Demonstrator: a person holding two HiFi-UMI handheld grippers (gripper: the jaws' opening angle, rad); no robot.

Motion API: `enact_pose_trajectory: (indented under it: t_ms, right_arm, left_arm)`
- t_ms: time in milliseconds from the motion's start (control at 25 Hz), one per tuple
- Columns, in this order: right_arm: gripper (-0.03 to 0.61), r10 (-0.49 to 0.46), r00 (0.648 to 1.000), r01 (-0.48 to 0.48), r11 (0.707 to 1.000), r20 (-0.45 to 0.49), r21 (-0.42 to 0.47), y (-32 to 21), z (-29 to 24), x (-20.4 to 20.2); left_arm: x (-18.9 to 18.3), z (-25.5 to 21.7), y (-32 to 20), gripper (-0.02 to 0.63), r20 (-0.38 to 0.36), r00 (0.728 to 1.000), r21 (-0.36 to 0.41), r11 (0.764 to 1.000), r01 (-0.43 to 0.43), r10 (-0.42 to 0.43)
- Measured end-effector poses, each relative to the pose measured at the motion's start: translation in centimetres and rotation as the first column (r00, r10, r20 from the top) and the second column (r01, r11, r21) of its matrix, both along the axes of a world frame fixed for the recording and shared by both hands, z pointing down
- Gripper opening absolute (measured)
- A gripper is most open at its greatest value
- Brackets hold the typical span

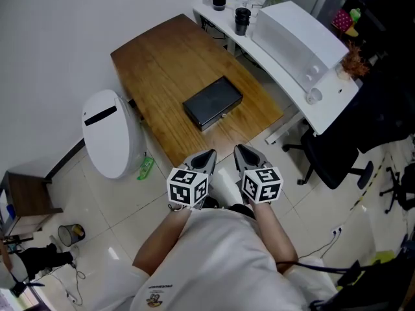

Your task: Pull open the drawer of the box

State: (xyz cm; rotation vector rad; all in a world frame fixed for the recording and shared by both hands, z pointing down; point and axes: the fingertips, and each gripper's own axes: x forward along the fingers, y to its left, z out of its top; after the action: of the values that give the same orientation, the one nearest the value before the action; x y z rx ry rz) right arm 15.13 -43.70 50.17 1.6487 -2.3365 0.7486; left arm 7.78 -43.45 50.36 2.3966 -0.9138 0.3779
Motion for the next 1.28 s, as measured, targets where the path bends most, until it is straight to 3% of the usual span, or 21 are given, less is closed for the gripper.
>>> enact_pose_trajectory:
  t_ms: [560,1000,1280]
  right_arm:
    - [0.038,0.060,0.998,-0.061,0.998,-0.025,-0.033,-3.3,2.3,-0.9]
    - [0.072,0.026,0.995,-0.036,0.994,-0.092,-0.100,-5.4,5.7,-0.5]
    - [0.072,-0.011,0.993,-0.005,0.991,-0.115,-0.136,-7.8,8.3,0.3]
  left_arm:
    - [-1.0,1.3,-2.3,0.000,-0.009,0.995,-0.013,0.995,-0.097,0.097]
    - [-1.6,2.0,-4.9,0.000,-0.016,0.994,-0.035,0.994,-0.104,0.104]
    - [-0.5,4.4,-6.5,0.000,0.033,0.994,-0.068,0.992,-0.102,0.104]
